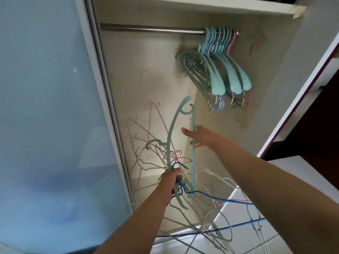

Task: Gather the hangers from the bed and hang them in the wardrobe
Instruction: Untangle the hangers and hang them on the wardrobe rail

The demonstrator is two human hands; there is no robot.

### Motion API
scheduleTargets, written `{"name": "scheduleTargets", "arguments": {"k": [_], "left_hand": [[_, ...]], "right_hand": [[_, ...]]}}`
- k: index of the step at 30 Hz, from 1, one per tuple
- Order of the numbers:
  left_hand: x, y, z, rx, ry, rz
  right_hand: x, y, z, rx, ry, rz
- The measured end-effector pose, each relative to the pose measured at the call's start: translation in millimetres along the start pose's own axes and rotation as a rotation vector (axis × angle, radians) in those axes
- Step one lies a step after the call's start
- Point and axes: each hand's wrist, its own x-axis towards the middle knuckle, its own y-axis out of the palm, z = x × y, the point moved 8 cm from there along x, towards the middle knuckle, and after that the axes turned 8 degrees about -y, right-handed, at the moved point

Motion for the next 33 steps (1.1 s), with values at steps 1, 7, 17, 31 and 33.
{"name": "scheduleTargets", "arguments": {"k": [1, 7, 17, 31, 33], "left_hand": [[-3.1, 0.1, 3.4, 0.014, 0.01, 0.011], [-23.1, 1.8, 5.3, 0.109, 0.069, 0.114], [-36.4, 4.8, 9.3, 0.19, 0.098, 0.148], [-30.8, 21.4, 51.0, 0.569, 0.195, 0.119], [-29.9, 21.0, 60.6, 0.604, 0.201, 0.122]], "right_hand": [[-1.5, 4.4, -8.6, 0.131, 0.012, -0.042], [-17.6, -8.5, -48.4, 0.515, 0.048, -0.356], [-55.5, -24.1, -54.9, 0.576, 0.021, -0.445], [-32.7, 11.9, 52.3, -0.687, -0.442, -0.165], [-13.2, 5.1, 42.0, -0.564, -0.279, -0.09]]}}
